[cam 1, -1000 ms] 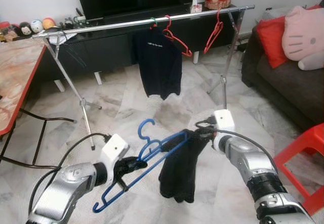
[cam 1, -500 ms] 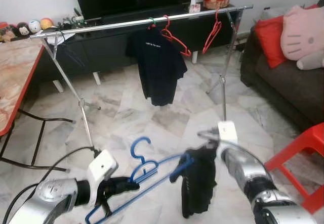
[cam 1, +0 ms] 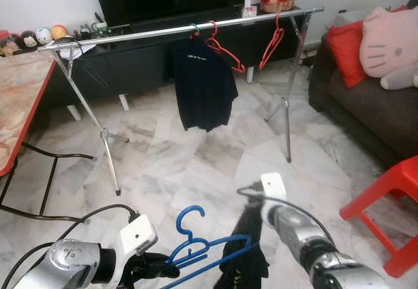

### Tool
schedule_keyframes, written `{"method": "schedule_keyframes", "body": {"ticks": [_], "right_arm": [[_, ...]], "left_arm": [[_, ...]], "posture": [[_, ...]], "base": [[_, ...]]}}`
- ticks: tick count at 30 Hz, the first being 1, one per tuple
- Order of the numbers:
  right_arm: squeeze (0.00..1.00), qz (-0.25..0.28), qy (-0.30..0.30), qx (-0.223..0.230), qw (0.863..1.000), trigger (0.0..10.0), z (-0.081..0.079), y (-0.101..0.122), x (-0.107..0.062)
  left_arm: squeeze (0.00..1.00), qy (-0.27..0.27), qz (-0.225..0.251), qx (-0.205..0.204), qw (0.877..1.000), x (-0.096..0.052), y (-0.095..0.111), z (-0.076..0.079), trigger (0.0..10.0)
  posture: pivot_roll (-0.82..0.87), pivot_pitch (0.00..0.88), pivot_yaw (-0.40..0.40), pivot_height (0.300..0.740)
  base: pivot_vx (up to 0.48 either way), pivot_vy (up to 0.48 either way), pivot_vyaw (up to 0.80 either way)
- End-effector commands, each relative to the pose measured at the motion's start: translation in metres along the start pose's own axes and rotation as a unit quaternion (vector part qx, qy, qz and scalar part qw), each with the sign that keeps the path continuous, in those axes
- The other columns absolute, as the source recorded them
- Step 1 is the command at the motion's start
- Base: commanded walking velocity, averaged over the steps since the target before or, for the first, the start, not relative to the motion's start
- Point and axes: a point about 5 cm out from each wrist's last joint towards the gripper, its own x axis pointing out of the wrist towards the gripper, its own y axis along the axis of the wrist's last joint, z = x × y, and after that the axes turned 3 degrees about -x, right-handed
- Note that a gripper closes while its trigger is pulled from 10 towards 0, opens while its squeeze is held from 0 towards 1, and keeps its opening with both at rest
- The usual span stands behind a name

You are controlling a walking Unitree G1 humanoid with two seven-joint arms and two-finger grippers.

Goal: Hang hanger

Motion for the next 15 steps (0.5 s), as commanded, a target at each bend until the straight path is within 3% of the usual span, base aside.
{"method": "schedule_keyframes", "body": {"ticks": [1,4,5,9,14,15], "right_arm": [[0.0,0.077,0.047,0.003,0.996,10.0,-0.01,0.041,0.002],[0.0,0.093,0.081,0.022,0.992,10.0,-0.016,0.052,0.002],[0.0,0.108,0.13,0.049,0.984,10.0,-0.023,0.062,0.001],[0.0,0.113,0.203,0.076,0.97,10.0,-0.034,0.069,-0.001],[0.0,0.113,0.218,0.083,0.966,10.0,-0.035,0.07,-0.002],[0.0,0.085,0.169,0.052,0.981,10.0,-0.029,0.058,0.001]], "left_arm": [[0.0,0.01,-0.004,0.008,1.0,0.004,0.0,-0.003,10.0],[0.0,0.025,0.002,0.01,1.0,0.007,0.002,-0.006,10.0],[0.0,0.045,0.008,0.01,0.999,0.008,0.004,-0.011,10.0],[0.0,0.08,0.014,0.011,0.997,0.01,0.006,-0.02,10.0],[0.0,0.089,0.016,0.012,0.996,0.011,0.006,-0.022,10.0],[0.0,0.09,0.025,0.009,0.996,0.01,0.006,-0.022,10.0]], "posture": [[-0.07,0.0,0.07,0.74],[-0.07,0.0,0.068,0.74],[-0.07,0.0,0.068,0.74],[-0.07,0.0,0.065,0.74],[-0.07,0.0,0.065,0.74],[-0.08,0.0,0.064,0.74]], "base": [[0.0,0.0,0.0],[0.0,0.0,0.0],[0.0,0.0,0.0],[0.0,0.0,0.0],[0.0,0.0,0.0],[0.0,0.0,0.0]]}}
